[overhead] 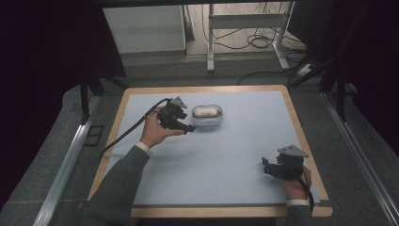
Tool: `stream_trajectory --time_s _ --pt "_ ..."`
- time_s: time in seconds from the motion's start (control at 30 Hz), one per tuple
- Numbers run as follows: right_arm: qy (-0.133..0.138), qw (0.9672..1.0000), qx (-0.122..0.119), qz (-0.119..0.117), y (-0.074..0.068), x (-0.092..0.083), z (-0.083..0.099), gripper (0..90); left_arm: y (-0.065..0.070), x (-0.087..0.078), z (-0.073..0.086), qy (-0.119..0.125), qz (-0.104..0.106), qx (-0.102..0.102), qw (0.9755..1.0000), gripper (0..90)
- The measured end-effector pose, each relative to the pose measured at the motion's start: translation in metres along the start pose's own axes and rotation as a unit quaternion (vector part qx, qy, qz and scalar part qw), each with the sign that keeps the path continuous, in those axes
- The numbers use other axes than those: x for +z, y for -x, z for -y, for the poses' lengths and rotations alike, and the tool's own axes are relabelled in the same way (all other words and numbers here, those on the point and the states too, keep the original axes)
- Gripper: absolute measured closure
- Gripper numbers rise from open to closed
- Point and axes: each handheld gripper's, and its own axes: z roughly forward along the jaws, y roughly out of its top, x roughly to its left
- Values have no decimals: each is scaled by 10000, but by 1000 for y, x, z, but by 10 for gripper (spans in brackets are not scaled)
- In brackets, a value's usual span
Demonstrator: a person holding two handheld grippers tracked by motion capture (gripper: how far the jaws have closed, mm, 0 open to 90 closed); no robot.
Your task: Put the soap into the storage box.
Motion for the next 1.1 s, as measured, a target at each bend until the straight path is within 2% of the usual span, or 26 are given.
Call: stream_trajectory --time_s 0.2,0.27,0.33,0.37,0.4,0.47,0.57,0.63,0.73,0.8,0.9,0.97,1.1 --pt "-2 10000 -38 15 -1 0 0 93 -4 -12 45 32 -192 -375 9991 302" --pt "-11 10000 7 41 0 0 1 93 -1 -19 62 59 -226 -446 9987 301" --pt "-16 10000 15 55 1 0 1 93 0 -21 68 56 -239 -437 9987 301" --pt "-19 10000 -3 48 0 0 1 93 4 -26 80 96 -267 -491 9984 300" --pt "-19 10000 -3 48 0 0 1 93 4 -26 80 96 -267 -491 9984 300" --pt "-14 10000 -24 -2 -3 0 0 93 8 -30 93 160 -302 -556 9979 299" --pt "-20 10000 -56 -4 -5 1 0 93 14 -34 110 250 -321 -705 9967 297" --pt "-15 10000 -71 -4 -5 1 0 93 18 -35 124 331 -207 -925 9949 288" --pt "23 10000 -74 7 -5 -1 0 93 26 -37 147 460 -249 -1178 9917 286" --pt "36 10000 -60 16 -4 -2 0 93 27 -38 151 459 -262 -1205 9913 286" --pt "85 10000 -10 50 -1 -5 0 93 28 -40 154 320 -370 -1155 9921 280" --pt "127 9999 -9 61 1 -6 -1 93 27 -43 156 414 -351 -1197 9913 280" --pt "178 9998 -36 70 3 -8 -2 93 25 -44 155 461 -315 -1175 9915 273"
